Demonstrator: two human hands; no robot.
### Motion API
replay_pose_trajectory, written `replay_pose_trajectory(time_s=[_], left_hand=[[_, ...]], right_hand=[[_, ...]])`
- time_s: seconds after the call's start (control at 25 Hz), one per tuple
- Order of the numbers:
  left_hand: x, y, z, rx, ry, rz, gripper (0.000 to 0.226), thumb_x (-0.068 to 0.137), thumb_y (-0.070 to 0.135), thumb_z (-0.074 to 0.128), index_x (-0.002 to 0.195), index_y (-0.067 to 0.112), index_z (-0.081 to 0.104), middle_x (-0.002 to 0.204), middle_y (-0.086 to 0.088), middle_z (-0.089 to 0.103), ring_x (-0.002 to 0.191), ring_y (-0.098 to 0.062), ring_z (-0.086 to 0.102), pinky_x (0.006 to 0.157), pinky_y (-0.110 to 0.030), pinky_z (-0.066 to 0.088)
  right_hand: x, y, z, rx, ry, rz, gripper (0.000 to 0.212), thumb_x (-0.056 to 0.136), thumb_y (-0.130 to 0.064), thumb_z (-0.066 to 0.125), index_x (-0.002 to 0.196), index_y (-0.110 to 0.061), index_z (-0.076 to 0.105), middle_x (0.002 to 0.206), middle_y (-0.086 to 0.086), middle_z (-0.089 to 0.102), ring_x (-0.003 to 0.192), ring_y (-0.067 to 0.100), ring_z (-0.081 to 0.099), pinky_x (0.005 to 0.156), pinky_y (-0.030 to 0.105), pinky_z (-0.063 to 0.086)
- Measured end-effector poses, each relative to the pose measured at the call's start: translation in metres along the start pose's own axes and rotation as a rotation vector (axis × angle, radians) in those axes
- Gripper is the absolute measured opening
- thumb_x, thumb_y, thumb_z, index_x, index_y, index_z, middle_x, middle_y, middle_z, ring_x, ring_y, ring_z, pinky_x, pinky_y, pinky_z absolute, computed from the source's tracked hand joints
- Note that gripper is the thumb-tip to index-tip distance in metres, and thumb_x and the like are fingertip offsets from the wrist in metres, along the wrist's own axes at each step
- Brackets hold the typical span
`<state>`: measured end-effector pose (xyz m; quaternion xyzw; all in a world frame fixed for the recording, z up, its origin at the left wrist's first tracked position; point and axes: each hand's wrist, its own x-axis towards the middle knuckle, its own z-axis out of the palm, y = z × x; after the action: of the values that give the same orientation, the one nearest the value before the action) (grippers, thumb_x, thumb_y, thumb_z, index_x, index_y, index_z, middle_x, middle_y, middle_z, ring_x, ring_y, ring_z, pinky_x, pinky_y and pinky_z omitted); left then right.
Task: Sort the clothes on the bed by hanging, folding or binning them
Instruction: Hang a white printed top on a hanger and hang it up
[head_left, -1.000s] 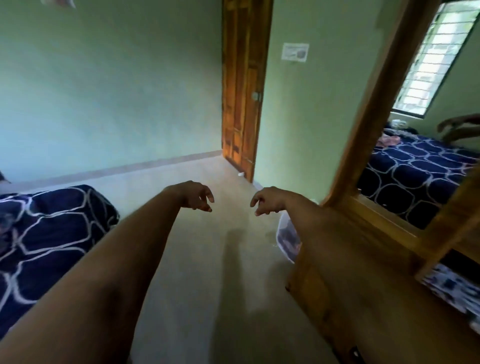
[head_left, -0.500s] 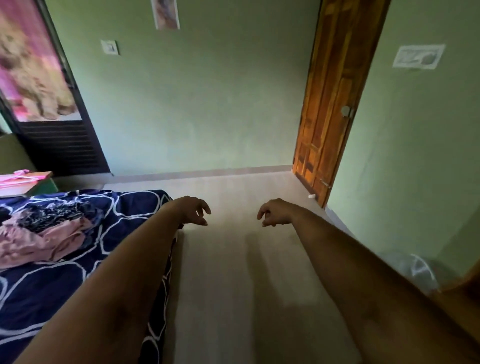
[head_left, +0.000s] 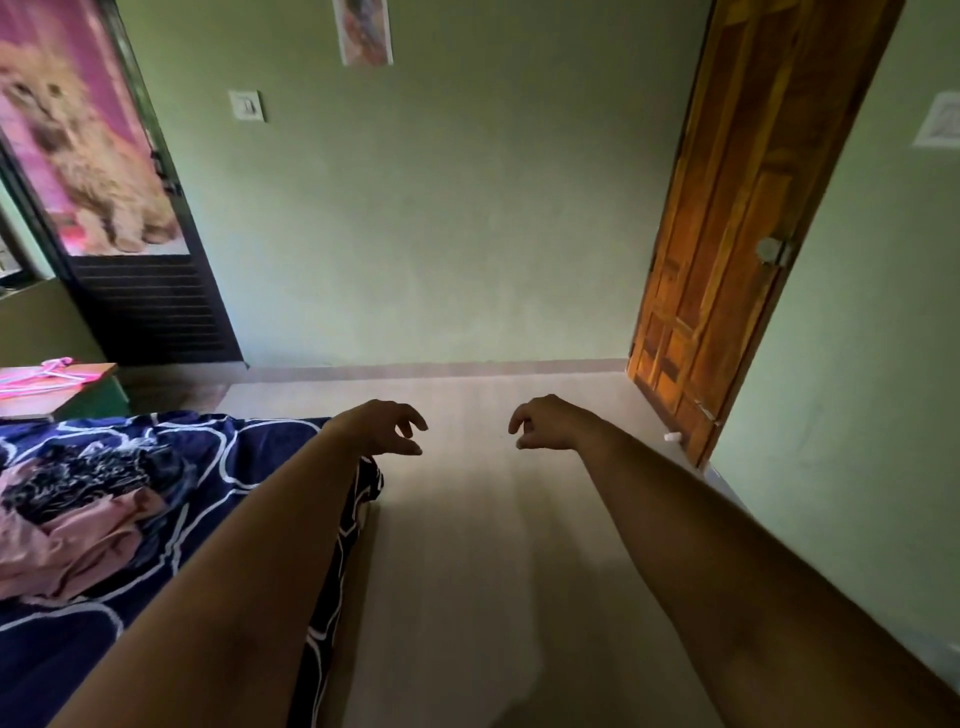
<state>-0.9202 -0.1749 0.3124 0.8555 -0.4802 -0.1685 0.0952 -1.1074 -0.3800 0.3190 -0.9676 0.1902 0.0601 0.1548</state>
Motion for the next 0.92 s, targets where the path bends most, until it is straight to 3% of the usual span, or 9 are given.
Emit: replay_pose_trajectory(time_s=[0.28,0.52,0.64,0.84,0.92], left_hand=[[0.135,-0.068,-0.052,-0.019,0.022,-0.021,0.042,0.082,0.037,0.073,0.121,0.029,0.06,0.106,0.008,0.061,0.1,-0.013,0.057,0.09,-0.027,0.046],[0.277,-0.121,-0.111,-0.007,0.046,0.013,0.041,0.082,0.038,0.073,0.12,0.028,0.061,0.112,0.006,0.065,0.097,-0.008,0.054,0.086,-0.019,0.038],[0.339,-0.139,-0.139,-0.01,0.074,0.044,0.04,0.083,0.036,0.072,0.12,0.027,0.061,0.11,0.005,0.065,0.096,-0.008,0.054,0.082,-0.018,0.035],[0.438,-0.165,-0.162,-0.017,0.062,0.059,0.039,0.083,0.034,0.072,0.12,0.026,0.061,0.109,0.004,0.065,0.089,-0.006,0.052,0.07,-0.009,0.037],[0.483,-0.178,-0.17,-0.019,0.045,0.052,0.038,0.083,0.035,0.073,0.118,0.028,0.062,0.107,0.006,0.065,0.091,-0.006,0.053,0.076,-0.014,0.039]], right_hand=[[0.15,0.026,-0.035,-0.069,-0.058,-0.052,0.031,0.088,-0.023,0.065,0.119,-0.019,0.062,0.109,0.004,0.06,0.091,0.013,0.049,0.077,0.024,0.038],[0.296,0.054,-0.095,-0.106,-0.036,-0.006,0.034,0.088,-0.024,0.064,0.122,-0.017,0.06,0.117,0.006,0.061,0.111,0.022,0.054,0.085,0.026,0.041],[0.364,0.07,-0.118,-0.037,0.06,-0.001,0.033,0.088,-0.023,0.064,0.12,-0.018,0.062,0.115,0.006,0.062,0.108,0.021,0.054,0.082,0.027,0.041],[0.467,0.102,-0.134,-0.015,0.034,-0.009,0.033,0.087,-0.023,0.064,0.119,-0.019,0.062,0.112,0.004,0.063,0.103,0.019,0.054,0.08,0.026,0.04],[0.517,0.119,-0.143,-0.019,0.026,-0.028,0.032,0.087,-0.024,0.064,0.118,-0.02,0.063,0.112,0.004,0.063,0.097,0.017,0.053,0.079,0.026,0.039]])
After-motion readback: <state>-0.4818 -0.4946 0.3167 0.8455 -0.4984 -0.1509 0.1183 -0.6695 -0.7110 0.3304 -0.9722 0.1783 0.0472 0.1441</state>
